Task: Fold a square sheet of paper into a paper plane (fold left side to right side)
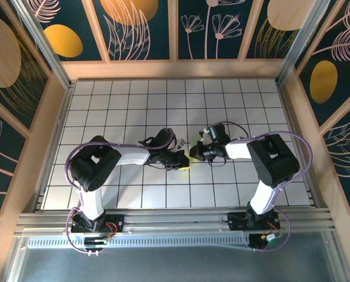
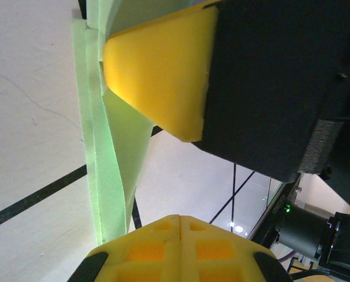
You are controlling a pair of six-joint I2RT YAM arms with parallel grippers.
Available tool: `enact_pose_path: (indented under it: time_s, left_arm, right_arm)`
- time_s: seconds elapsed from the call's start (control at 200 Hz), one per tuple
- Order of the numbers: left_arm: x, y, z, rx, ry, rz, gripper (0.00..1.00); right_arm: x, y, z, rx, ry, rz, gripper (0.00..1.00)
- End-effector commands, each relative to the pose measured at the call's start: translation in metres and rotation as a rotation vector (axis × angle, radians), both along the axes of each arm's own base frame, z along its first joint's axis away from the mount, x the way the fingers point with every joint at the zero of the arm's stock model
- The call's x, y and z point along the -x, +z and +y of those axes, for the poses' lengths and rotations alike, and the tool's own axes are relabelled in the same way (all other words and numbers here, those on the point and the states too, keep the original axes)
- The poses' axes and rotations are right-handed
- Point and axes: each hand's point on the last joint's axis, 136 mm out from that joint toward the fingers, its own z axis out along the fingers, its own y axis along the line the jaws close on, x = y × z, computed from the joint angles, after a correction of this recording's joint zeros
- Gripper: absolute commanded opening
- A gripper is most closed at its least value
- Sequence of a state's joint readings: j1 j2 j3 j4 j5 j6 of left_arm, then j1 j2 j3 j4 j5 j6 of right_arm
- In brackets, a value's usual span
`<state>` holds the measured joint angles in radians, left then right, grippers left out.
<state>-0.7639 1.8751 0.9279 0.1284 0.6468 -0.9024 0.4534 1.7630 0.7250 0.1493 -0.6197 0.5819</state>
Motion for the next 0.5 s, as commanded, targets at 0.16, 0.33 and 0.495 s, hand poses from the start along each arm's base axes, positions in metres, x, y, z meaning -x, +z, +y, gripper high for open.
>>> enact_pose_path:
  time_s: [0.16, 0.33, 0.495]
  left_arm:
    - [0.002, -0.013, 0.001, -0.021, -0.013, 0.026, 0.01]
    - [0.002, -0.018, 0.002, -0.036, -0.008, 0.029, 0.01]
    - [0.002, -0.022, 0.006, -0.061, -0.001, 0.027, 0.01]
  right_arm:
    - [0.019, -0.043, -0.029, 0.17, -0.038, 0.108, 0.0]
    - [0.019, -0.044, -0.028, 0.17, -0.035, 0.108, 0.0]
    - [0.02, -0.045, -0.028, 0.174, -0.034, 0.109, 0.0]
